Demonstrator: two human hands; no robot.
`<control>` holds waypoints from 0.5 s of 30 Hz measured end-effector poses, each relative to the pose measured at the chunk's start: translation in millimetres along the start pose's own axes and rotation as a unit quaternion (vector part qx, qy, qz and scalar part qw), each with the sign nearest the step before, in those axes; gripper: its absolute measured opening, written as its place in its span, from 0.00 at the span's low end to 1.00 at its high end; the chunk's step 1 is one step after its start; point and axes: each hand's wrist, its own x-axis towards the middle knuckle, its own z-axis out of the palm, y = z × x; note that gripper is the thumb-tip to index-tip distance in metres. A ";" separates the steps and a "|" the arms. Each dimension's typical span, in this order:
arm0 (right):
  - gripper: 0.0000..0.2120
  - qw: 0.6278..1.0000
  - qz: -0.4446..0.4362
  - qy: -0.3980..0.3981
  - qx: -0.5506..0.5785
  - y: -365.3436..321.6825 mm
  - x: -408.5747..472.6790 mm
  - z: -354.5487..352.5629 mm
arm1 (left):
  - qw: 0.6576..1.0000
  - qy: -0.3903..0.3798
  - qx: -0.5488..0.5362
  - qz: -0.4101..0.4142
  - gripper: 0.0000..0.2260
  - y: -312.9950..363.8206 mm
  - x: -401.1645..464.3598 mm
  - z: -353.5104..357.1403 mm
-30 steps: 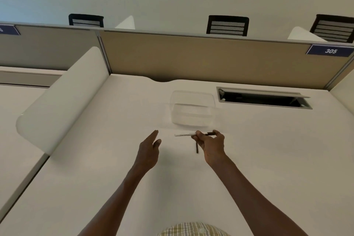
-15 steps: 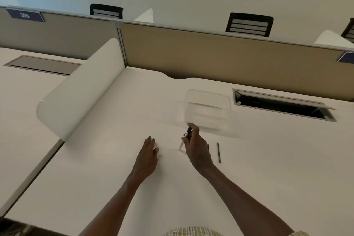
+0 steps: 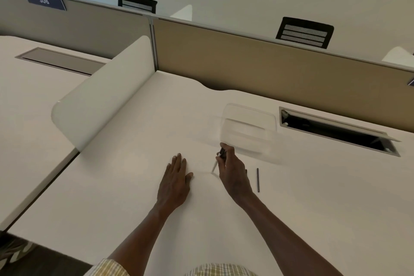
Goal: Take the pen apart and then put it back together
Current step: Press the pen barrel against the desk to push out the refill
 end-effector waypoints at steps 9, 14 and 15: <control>0.20 0.999 0.011 0.010 0.035 -1.7 6.1 -5.5 | 0.999 -0.018 0.029 -0.002 0.28 1.8 1.3 0.9; 0.20 0.999 -0.010 0.027 0.032 -8.4 15.5 -9.7 | 0.997 -0.042 0.066 0.021 0.29 -1.1 6.4 1.8; 0.20 0.999 -0.014 0.028 0.028 -8.8 16.6 -9.6 | 0.996 -0.044 0.068 0.024 0.29 -1.9 6.8 2.2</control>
